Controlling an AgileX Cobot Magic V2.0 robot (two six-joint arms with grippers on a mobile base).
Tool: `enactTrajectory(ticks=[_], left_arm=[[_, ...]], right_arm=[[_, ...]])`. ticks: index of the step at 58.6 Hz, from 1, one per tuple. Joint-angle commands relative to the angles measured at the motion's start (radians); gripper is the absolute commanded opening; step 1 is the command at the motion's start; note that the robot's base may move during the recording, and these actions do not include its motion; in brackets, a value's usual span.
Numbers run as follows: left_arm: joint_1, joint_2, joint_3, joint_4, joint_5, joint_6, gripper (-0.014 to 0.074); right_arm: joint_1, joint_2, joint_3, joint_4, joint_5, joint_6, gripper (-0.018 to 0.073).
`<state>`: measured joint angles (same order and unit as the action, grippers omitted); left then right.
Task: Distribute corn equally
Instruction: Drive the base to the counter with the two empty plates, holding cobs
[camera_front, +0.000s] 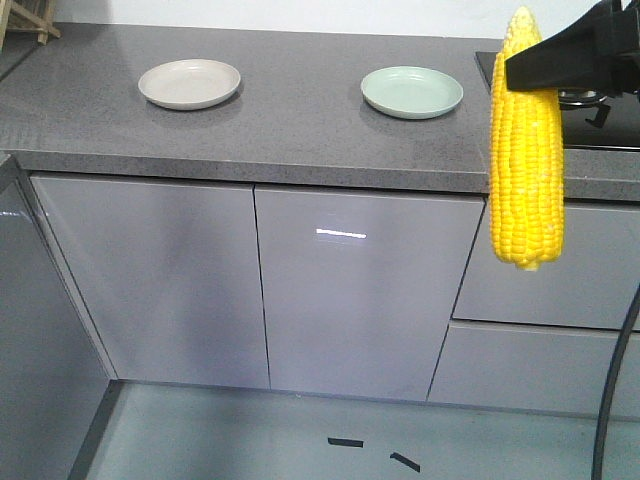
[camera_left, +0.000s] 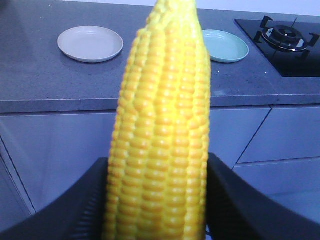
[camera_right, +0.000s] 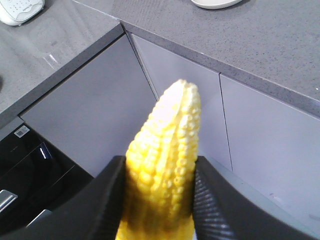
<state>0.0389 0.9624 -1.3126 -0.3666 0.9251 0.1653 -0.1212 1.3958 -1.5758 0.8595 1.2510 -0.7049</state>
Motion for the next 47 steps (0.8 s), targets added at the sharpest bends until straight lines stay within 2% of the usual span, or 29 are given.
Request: enactTrajectory(ticks=[1, 47], left_arm=[[-0.003, -0.01, -0.028, -0.026, -0.067, 0.001, -0.0006], [-0.003, -0.01, -0.028, -0.026, -0.067, 0.001, -0.0006]], right_arm=[[-0.008, -0.033, -0.031, 0.059, -0.033, -0.004, -0.0005], [-0.008, -0.033, -0.031, 0.059, -0.033, -0.004, -0.0005]])
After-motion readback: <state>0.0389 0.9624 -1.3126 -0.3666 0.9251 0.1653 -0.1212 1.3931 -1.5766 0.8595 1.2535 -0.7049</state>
